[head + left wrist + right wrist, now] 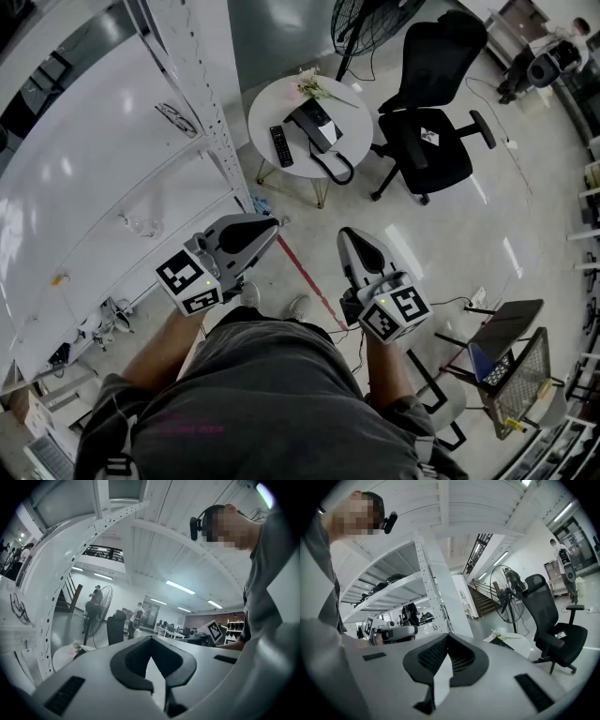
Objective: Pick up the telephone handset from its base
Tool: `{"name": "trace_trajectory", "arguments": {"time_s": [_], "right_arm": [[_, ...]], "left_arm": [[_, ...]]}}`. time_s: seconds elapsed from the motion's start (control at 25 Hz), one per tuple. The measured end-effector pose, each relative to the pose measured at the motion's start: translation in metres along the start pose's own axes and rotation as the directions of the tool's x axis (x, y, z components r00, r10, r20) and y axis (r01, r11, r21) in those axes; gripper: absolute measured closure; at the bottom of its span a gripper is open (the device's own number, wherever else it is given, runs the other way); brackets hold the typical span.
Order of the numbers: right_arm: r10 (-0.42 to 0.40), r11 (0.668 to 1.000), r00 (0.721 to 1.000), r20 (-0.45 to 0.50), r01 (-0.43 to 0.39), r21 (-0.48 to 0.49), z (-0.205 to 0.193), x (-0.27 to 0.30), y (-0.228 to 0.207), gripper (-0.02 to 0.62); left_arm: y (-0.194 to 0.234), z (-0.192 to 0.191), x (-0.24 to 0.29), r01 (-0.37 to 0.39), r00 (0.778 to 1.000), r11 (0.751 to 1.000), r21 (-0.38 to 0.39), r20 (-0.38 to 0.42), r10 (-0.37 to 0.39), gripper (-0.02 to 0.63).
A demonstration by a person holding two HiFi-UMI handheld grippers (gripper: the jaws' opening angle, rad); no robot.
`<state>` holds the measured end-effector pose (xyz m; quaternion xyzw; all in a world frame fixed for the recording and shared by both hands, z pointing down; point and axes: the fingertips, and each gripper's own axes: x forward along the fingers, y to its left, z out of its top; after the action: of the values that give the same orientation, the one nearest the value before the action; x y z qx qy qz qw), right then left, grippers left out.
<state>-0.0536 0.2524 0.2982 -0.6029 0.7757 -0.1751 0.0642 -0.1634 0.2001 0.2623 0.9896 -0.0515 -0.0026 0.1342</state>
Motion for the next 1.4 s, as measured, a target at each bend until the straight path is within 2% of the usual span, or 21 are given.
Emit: {"name": "trace_trajectory", "arguments": {"time_s": [0.28, 0.44, 0.8, 1.16, 1.4], "right_arm": [[0.023, 1.000, 1.000, -0.019, -0.023, -0.002, -0.003, -0.021, -0.017, 0.575], [0.052, 0.998, 0.998, -0.023, -0.052, 0.028, -0.003, -0.037, -0.025, 0.575], [0.065, 0.996, 0.998, -0.025, -0.063, 0.070, -0.013, -0.063, -0.041, 0.575], [0.055, 0.996, 0.998, -0.044, -0.051, 0.076, -0.015, -0.042, -0.057, 0.575], [0.025, 0.997, 0.997, -0.072, -0.020, 0.074, -0.010, -0.003, -0.081, 0.575]], "left_arm": [[-0.018, -0.009, 0.018, -0.020, 1.000, 1.000, -0.007, 0.011, 0.020, 0.592], [-0.031, -0.018, 0.024, -0.047, 0.999, 0.999, -0.016, 0.013, 0.048, 0.592], [-0.050, -0.034, 0.022, -0.109, 0.994, 0.994, -0.020, -0.003, 0.109, 0.592], [-0.021, -0.038, 0.031, -0.115, 0.993, 0.992, -0.042, -0.007, 0.115, 0.592], [0.026, -0.035, 0.055, -0.085, 0.996, 0.994, -0.075, -0.006, 0.084, 0.592]]}}
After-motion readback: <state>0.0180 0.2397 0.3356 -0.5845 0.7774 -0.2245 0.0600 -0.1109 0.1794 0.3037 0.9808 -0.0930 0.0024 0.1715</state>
